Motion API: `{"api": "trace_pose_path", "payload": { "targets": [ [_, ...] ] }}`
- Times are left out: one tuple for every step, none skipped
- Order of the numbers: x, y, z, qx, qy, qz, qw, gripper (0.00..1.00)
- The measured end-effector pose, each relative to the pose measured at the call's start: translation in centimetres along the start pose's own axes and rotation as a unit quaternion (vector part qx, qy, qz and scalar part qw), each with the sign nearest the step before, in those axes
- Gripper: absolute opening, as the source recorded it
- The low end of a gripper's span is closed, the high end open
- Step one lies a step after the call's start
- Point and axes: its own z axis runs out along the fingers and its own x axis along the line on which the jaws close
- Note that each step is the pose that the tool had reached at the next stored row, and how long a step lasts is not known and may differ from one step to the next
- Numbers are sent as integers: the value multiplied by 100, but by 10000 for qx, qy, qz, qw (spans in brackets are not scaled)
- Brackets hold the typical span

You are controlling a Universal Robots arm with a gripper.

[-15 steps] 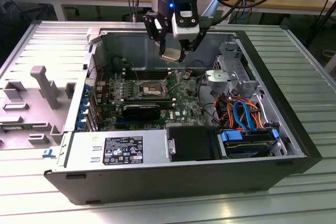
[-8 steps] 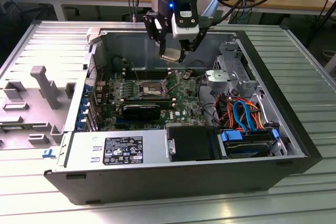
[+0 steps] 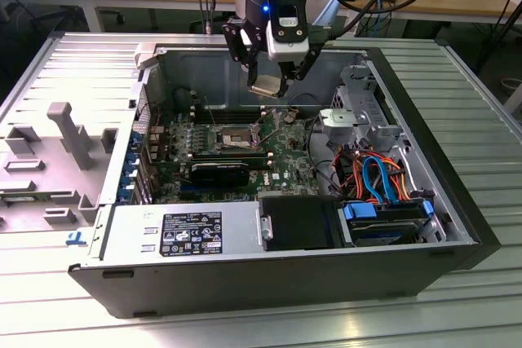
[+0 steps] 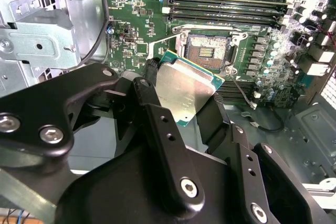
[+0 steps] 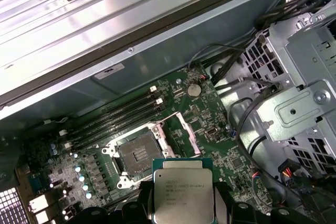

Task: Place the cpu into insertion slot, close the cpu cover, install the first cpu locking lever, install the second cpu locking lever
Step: 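Place the cpu into insertion slot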

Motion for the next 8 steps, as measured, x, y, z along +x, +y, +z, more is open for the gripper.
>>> {"api": "trace_pose_path", "payload": {
  "targets": [
    [0, 0, 0, 0, -1, 7, 10000, 55],
    [0, -1, 0, 0, -1, 11, 10000, 55],
    [0, -1, 0, 0, -1, 14, 10000, 55],
    [-1, -1, 0, 0, -2, 21, 10000, 55],
    [-1, -2, 0, -1, -2, 25, 10000, 55],
    [-1, -2, 0, -1, -2, 27, 10000, 55],
    [-1, -2, 0, -1, -3, 33, 10000, 55],
    [-1, -3, 0, -1, -3, 37, 10000, 55]
  ]
}}
